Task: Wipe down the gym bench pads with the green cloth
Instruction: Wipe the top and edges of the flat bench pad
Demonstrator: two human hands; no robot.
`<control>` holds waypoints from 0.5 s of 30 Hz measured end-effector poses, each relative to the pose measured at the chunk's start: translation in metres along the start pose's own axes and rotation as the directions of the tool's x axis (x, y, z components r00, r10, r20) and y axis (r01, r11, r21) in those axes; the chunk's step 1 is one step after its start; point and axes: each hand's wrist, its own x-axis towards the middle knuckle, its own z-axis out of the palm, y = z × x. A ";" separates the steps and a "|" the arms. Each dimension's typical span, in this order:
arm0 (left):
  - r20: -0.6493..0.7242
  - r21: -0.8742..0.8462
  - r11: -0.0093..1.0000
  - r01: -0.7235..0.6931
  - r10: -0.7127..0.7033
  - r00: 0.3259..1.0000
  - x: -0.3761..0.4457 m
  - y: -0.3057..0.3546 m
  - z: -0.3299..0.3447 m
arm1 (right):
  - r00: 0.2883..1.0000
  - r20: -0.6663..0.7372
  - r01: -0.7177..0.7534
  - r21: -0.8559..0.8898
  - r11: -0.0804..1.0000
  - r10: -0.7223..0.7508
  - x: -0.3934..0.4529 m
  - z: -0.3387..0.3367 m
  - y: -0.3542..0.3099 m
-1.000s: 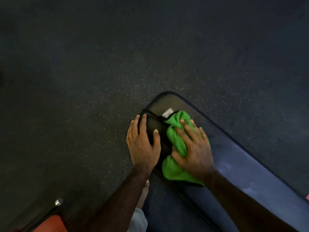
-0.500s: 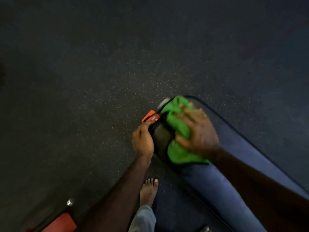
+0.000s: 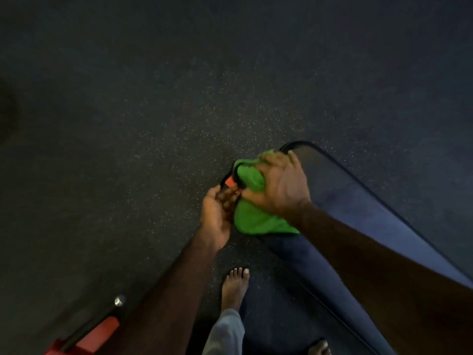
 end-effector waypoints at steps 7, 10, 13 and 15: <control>0.047 0.007 1.000 0.025 -0.025 0.999 -0.005 -0.004 -0.011 | 0.869 0.068 0.493 -0.060 0.868 -0.489 -0.050 0.021 -0.035; -0.036 0.251 0.965 -0.073 0.085 0.996 -0.011 -0.008 -0.006 | 0.956 -0.108 0.276 0.030 0.961 -0.271 -0.055 0.024 0.013; -0.008 0.519 0.797 -0.311 0.368 0.930 -0.007 -0.022 0.003 | 0.889 -0.255 -0.313 0.267 0.911 0.380 -0.080 0.024 0.026; 0.067 0.637 0.594 -0.491 0.592 0.803 -0.012 -0.032 0.012 | 0.909 -0.248 -0.274 0.255 0.927 0.336 -0.106 0.037 0.014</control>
